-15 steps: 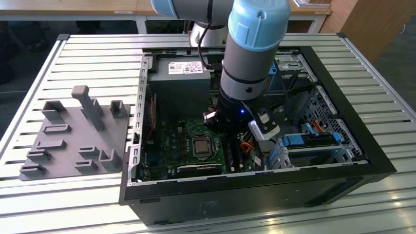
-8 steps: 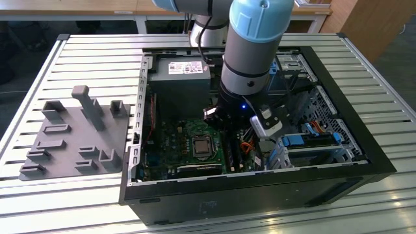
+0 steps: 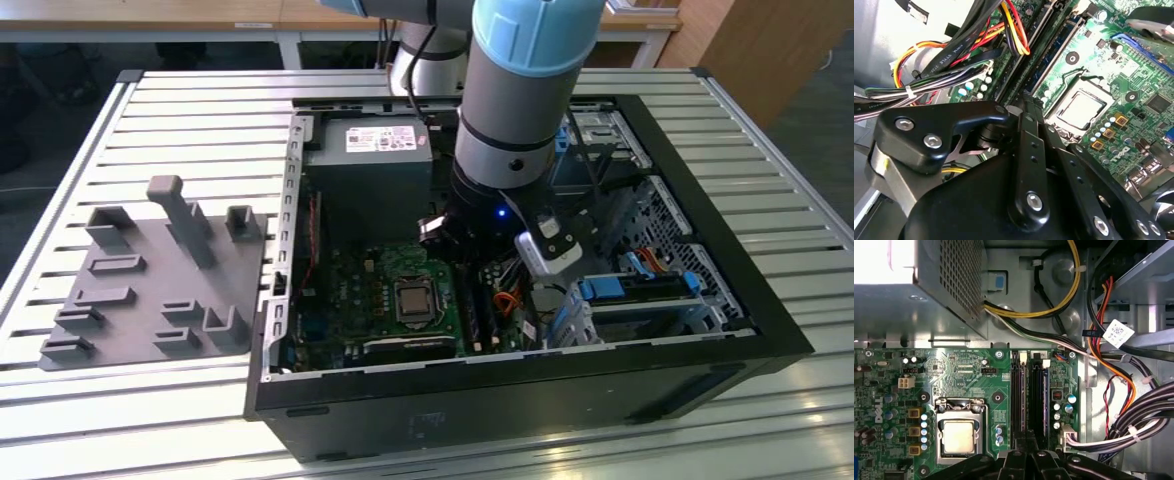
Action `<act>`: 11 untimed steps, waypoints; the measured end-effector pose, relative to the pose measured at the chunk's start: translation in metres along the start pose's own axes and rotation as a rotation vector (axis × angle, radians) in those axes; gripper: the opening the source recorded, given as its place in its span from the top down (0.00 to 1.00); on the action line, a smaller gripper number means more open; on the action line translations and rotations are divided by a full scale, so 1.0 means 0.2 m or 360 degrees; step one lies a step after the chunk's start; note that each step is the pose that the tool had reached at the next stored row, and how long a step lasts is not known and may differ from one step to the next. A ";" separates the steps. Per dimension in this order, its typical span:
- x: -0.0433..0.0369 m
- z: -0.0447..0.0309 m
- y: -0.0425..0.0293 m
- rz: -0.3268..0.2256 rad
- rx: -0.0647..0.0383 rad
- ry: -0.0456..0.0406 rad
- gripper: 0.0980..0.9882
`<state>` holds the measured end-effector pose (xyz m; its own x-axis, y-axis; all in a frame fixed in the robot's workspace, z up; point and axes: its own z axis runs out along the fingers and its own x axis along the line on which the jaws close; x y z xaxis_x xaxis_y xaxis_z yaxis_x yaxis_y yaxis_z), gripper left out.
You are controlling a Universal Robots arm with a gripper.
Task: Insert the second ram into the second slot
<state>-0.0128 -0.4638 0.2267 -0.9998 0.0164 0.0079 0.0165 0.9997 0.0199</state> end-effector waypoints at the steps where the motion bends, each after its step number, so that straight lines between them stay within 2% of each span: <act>1: 0.000 0.000 0.000 0.0000 0.0000 0.0000 0.99; 11: 0.000 0.030 -0.001 0.0000 0.0003 0.0000 0.99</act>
<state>-0.0128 -0.4639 0.2207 -0.9998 0.0164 0.0081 0.0165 0.9997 0.0181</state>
